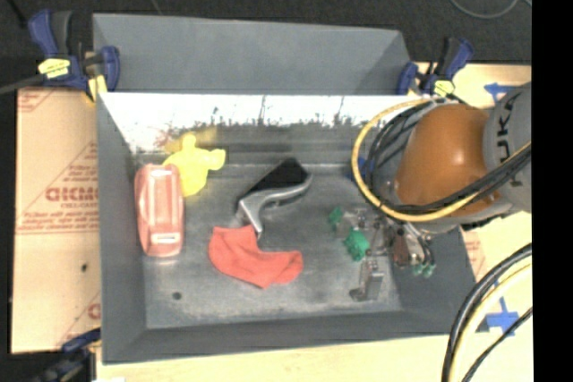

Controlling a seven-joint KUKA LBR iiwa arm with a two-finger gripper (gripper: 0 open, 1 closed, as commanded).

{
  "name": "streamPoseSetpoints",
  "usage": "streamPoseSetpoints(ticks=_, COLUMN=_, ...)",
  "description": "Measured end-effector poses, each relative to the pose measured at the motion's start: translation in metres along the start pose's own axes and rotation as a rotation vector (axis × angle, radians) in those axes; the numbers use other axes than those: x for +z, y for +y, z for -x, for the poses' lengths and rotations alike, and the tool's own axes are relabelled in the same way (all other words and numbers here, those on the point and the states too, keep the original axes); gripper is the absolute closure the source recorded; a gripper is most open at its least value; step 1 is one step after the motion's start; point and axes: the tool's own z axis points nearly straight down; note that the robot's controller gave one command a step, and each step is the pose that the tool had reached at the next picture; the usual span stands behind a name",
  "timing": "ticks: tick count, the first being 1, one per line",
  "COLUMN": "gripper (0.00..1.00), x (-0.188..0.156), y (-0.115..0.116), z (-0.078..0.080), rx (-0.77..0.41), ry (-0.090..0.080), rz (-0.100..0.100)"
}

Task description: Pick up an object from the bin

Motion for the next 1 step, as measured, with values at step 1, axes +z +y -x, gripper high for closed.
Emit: streamPoseSetpoints(ticks=1, gripper=0.0, x=-0.0041, y=0.0001, z=0.002, rx=-0.002, ry=-0.008, rz=-0.001)
